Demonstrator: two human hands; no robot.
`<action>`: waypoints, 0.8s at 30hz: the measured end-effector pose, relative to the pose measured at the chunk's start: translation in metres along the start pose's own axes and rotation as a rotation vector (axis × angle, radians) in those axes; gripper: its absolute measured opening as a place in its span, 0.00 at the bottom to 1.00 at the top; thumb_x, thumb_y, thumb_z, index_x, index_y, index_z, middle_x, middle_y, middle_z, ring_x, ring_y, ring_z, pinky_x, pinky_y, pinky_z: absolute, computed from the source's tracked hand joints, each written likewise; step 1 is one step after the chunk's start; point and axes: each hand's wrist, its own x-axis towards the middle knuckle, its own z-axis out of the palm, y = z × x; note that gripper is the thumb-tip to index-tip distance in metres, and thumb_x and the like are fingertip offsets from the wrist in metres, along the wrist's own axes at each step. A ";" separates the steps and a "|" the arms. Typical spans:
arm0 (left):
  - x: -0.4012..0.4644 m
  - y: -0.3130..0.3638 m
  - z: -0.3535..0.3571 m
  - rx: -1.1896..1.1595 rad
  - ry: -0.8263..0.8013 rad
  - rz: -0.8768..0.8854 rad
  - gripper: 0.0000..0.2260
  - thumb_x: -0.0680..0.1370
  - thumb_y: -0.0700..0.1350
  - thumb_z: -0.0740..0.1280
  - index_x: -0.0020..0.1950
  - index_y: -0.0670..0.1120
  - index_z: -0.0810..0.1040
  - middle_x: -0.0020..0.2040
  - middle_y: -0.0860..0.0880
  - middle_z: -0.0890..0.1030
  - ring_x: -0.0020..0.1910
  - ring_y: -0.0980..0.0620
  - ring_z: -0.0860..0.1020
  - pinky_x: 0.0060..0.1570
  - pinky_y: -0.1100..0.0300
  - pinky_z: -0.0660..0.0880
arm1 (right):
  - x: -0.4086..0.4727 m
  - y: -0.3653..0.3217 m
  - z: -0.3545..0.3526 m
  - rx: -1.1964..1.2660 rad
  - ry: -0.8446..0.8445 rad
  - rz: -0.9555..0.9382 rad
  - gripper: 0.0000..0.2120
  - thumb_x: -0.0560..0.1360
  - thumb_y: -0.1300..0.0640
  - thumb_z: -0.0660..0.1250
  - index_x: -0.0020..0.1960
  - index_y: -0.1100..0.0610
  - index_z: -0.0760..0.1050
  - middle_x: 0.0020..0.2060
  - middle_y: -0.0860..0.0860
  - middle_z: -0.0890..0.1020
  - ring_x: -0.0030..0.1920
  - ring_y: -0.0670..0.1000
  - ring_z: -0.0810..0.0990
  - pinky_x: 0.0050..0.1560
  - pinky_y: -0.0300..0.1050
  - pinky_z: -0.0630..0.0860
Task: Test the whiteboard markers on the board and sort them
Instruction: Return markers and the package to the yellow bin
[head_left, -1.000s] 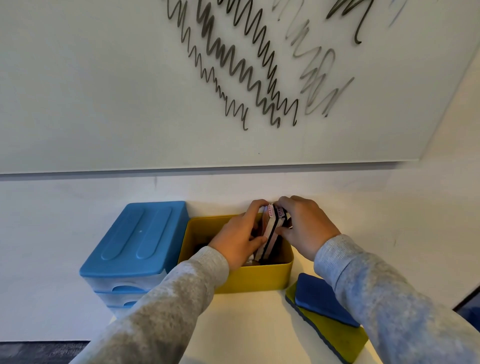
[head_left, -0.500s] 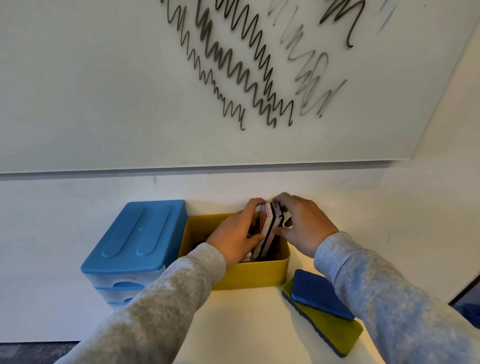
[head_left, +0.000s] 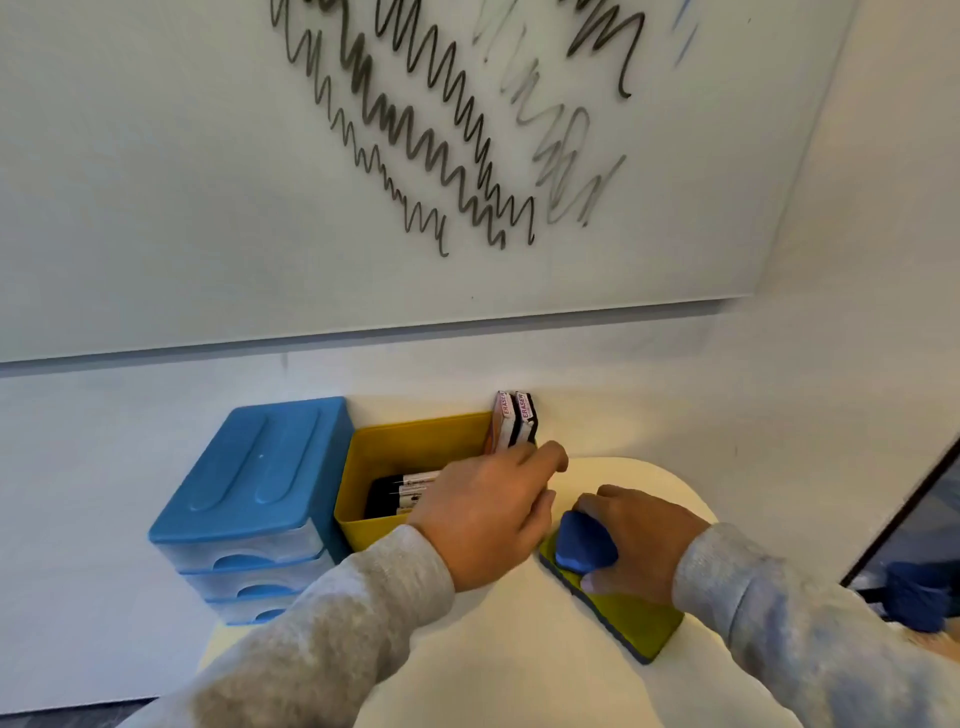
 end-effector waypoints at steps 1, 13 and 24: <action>-0.004 0.006 0.005 -0.025 -0.069 -0.026 0.08 0.82 0.52 0.58 0.61 0.54 0.68 0.48 0.54 0.77 0.41 0.49 0.77 0.38 0.50 0.78 | 0.000 0.000 0.004 0.006 0.011 0.015 0.29 0.69 0.39 0.73 0.65 0.48 0.69 0.56 0.47 0.75 0.55 0.52 0.76 0.54 0.48 0.76; -0.003 0.047 0.024 -0.599 -0.126 -0.421 0.09 0.81 0.50 0.65 0.60 0.55 0.70 0.42 0.52 0.81 0.35 0.53 0.83 0.40 0.47 0.82 | -0.024 0.041 -0.036 0.733 0.354 0.155 0.25 0.69 0.36 0.74 0.56 0.49 0.71 0.45 0.49 0.80 0.43 0.51 0.79 0.40 0.44 0.74; 0.027 0.061 0.001 -0.468 -0.050 -0.399 0.35 0.72 0.67 0.68 0.75 0.59 0.61 0.53 0.59 0.79 0.46 0.59 0.81 0.45 0.64 0.79 | -0.021 0.012 -0.046 0.964 0.536 0.162 0.12 0.73 0.52 0.74 0.46 0.58 0.74 0.41 0.57 0.82 0.39 0.57 0.83 0.31 0.48 0.80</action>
